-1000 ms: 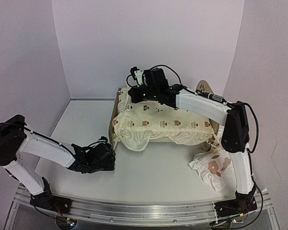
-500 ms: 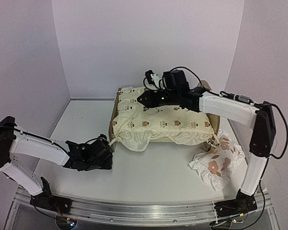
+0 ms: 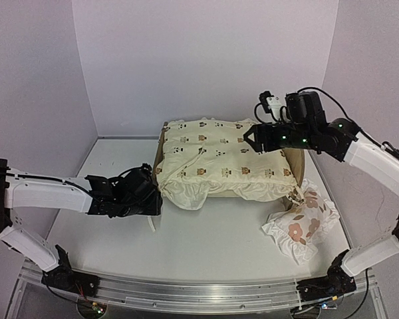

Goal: Set up the pet bed

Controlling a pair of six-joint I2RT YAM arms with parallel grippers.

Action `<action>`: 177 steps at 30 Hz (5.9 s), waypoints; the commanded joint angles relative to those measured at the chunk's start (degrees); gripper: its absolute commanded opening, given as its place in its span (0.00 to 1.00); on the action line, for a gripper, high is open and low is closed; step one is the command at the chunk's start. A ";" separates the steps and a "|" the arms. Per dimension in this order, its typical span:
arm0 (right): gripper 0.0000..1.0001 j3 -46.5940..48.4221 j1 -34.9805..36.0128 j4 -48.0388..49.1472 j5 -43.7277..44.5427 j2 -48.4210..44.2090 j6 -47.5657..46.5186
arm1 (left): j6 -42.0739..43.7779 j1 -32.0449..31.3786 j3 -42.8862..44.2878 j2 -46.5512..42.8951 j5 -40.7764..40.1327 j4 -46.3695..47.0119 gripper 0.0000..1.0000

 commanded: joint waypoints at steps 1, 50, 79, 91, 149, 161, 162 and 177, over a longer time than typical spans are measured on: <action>0.80 -1.37 -7.50 -8.56 10.31 0.47 -1.44 | 3.07 2.37 3.26 3.50 -2.03 -0.90 0.55; 0.00 1.96 -14.50 -8.15 -1.55 11.16 3.51 | 8.70 6.69 -2.42 -7.18 -4.20 5.40 0.45; 0.50 11.13 4.97 -7.07 9.99 21.92 4.60 | 10.77 5.77 6.64 -17.67 2.09 -10.14 0.89; 0.70 -14.02 4.89 -7.07 11.55 -5.81 5.49 | 29.52 -6.33 30.79 12.58 10.98 0.41 0.79; 0.58 -31.30 4.89 25.57 -16.86 -7.60 9.87 | 39.77 -7.91 48.19 22.52 -9.04 2.53 0.00; 0.51 -25.46 4.89 32.04 -20.77 -0.90 10.99 | 40.61 -6.91 49.16 19.91 -9.37 2.22 0.00; 0.51 -25.03 4.89 32.33 -20.69 -0.37 11.22 | 40.59 -6.83 49.12 19.87 -9.30 2.26 0.00; 0.45 -19.47 4.89 38.19 -33.06 6.27 13.58 | 40.43 -5.77 49.13 19.30 -8.87 2.63 0.00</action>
